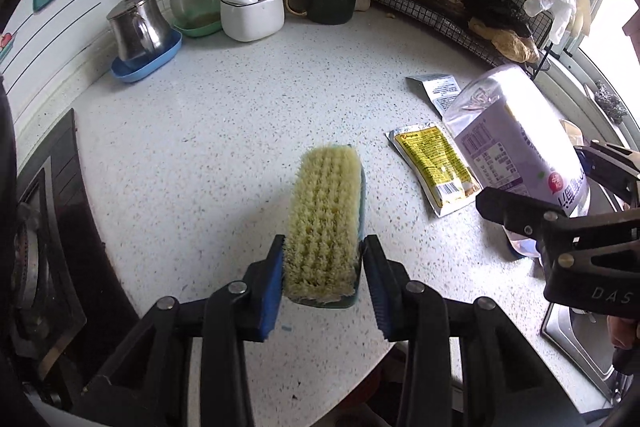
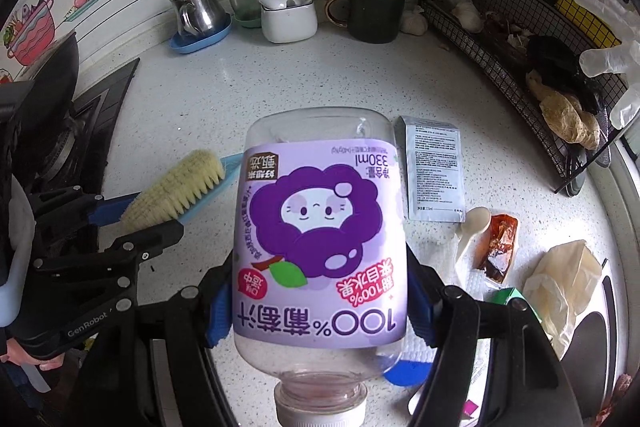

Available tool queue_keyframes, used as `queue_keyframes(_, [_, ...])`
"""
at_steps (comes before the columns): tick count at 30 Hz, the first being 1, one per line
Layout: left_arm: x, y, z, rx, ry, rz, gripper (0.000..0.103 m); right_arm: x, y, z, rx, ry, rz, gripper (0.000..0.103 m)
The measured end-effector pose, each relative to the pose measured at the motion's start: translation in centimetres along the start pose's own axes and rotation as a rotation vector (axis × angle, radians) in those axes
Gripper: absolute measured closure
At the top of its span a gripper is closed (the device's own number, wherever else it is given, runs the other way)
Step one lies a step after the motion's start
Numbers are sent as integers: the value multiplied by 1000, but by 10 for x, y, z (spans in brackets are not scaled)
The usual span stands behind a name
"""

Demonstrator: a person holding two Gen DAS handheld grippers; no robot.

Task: Collect trash
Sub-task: 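Carry the brush and juice bottle down over the red trash bin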

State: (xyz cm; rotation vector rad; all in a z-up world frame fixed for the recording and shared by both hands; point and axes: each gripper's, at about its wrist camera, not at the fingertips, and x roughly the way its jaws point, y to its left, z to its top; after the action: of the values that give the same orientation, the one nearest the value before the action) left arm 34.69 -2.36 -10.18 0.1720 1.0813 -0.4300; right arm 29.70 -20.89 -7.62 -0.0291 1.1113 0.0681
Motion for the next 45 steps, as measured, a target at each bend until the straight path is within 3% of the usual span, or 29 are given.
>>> queue_keyframes(8, [-41, 15, -49, -32, -23, -15, 67, -38, 44, -39, -31, -27, 11, 36])
queue_keyframes(17, [-88, 16, -139, -61, -19, -13, 68, -72, 92, -109, -52, -16, 36, 36])
queue_keyframes(25, [-102, 18, -220, -103, 18, -15, 69, -76, 124, -174, -70, 22, 48, 36])
queue_keyframes(34, [-72, 20, -289, -176, 112, -46, 69, -52, 147, -231, -91, 94, 55, 36])
queue_keyframes(40, [-15, 25, -326, -229, 207, -56, 69, 12, 151, -263, -101, 207, 81, 36])
queue_keyframes(45, [47, 28, -353, -250, 263, -53, 69, 68, 149, -284, -95, 243, 88, 36])
